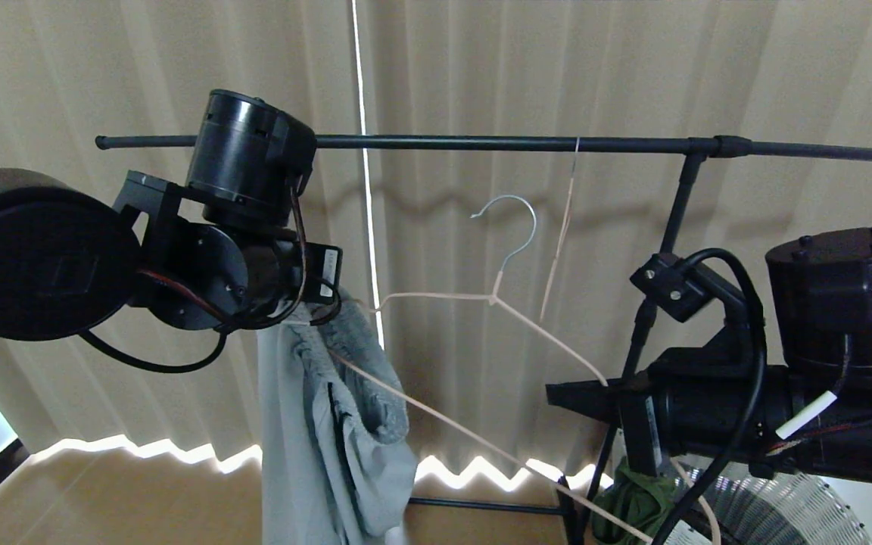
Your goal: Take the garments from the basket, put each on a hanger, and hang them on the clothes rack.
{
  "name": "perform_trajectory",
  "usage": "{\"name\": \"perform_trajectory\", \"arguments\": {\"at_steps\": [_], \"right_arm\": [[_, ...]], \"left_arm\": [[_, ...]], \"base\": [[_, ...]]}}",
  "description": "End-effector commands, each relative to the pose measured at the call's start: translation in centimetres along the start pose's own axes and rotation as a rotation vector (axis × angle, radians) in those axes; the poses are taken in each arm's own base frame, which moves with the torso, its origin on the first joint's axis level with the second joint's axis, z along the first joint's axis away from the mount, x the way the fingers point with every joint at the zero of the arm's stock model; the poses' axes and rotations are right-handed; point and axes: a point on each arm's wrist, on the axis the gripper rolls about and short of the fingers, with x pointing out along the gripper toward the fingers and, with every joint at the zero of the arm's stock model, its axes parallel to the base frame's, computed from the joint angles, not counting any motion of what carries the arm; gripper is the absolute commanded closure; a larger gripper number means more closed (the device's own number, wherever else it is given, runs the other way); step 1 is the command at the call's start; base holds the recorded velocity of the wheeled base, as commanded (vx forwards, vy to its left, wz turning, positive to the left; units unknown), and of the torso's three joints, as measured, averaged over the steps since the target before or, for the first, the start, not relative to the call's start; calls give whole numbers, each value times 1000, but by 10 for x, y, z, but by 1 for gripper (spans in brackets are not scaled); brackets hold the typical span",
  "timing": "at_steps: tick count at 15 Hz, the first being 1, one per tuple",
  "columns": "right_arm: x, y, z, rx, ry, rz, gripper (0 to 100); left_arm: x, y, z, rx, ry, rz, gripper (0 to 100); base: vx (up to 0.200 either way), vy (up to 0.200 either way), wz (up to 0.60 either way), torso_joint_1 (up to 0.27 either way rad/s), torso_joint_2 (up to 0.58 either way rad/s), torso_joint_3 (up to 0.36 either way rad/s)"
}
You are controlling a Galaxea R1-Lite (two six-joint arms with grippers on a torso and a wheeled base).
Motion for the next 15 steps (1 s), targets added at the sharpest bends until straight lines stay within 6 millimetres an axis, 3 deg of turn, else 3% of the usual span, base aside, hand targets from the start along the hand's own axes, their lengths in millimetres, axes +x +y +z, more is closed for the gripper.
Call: {"name": "perform_trajectory", "arguments": {"at_steps": [1,9,13,15], "right_arm": [[2,7,-4,-15,19,23,100],[24,5,0,-9,-20,13,100],[27,5,1,-9,-29,21,100],[34,5,3,-13,-57,27,100]], "left_arm": [[2,-2,2,-3,-3,-2,100],[-11,-6,0,21,4,-21,100],[-39,-32,18,-43,-83,-136,100],[-51,-45,16,-23,-94,-183,100]], "base": [[0,0,0,0,0,0],[0,0,0,0,0,0],[0,0,0,0,0,0],[0,0,0,0,0,0]]}}
